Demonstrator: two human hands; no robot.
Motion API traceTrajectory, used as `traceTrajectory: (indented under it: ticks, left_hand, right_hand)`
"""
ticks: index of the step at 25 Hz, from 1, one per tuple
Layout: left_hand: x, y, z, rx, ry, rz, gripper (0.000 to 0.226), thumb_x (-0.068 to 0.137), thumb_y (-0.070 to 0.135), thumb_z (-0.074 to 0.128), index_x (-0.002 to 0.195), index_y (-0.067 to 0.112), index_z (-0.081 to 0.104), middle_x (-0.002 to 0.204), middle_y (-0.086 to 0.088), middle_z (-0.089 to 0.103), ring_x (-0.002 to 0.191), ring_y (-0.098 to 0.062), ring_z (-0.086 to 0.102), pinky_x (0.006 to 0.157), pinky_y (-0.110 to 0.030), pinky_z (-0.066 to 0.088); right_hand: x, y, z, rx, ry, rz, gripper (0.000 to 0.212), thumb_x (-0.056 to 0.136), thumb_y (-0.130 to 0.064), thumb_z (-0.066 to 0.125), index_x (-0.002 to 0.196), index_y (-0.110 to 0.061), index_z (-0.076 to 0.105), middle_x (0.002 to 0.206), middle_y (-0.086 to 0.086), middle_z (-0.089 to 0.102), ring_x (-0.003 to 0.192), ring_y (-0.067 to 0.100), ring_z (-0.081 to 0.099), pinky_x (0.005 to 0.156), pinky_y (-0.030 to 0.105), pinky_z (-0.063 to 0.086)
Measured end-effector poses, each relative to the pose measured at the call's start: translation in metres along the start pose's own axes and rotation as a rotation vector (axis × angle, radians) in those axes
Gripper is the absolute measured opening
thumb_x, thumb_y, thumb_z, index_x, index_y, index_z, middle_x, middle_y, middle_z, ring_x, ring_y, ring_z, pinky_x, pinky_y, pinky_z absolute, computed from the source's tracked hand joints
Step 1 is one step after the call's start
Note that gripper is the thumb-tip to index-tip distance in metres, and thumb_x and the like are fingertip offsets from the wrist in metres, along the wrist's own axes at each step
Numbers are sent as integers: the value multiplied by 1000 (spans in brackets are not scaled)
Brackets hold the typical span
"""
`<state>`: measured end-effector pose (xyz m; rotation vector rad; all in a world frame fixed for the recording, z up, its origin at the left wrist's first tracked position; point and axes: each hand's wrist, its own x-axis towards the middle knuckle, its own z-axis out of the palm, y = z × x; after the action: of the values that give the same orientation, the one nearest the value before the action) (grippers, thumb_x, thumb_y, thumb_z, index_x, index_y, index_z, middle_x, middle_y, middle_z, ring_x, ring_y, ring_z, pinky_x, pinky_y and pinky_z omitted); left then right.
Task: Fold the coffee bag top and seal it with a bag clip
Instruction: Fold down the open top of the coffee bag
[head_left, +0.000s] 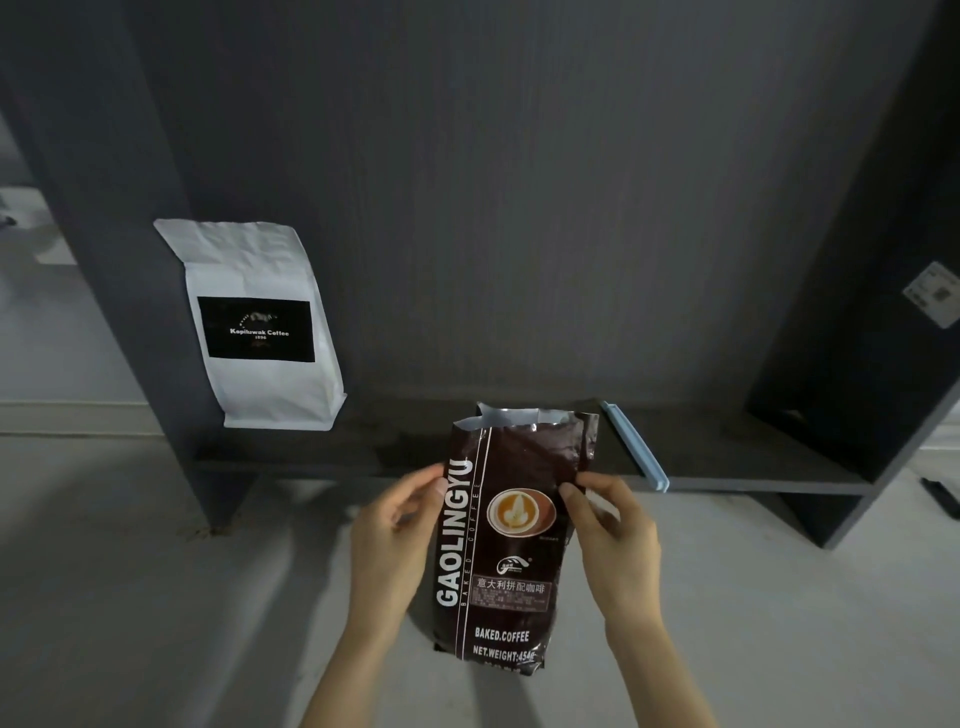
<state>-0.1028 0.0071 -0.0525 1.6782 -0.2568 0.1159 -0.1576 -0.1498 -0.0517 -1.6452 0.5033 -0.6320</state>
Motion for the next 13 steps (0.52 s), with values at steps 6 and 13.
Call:
traceTrajectory:
  ticks: [6,13]
  left_hand:
    - [-9,1,-2,-30,-6,-16,24,82,18,58,91,40,60,69,41,65,68,15,61,57,-4,45]
    - [-11,4,-1,-125,-41,-49,36,83,14,57,118,20,54,97,21,61,78,21,58,67,-4,47]
  right_hand:
    - [-7,5,-3,62,-21,-17,13,84,-16,57,75,-24,58,76,-4,70,71,5,65,54,9,48]
    - [-9,8,-6,128,-22,20,10,82,-14,59,74,-20,59,66,2,70,65,16,64,58,20,49]
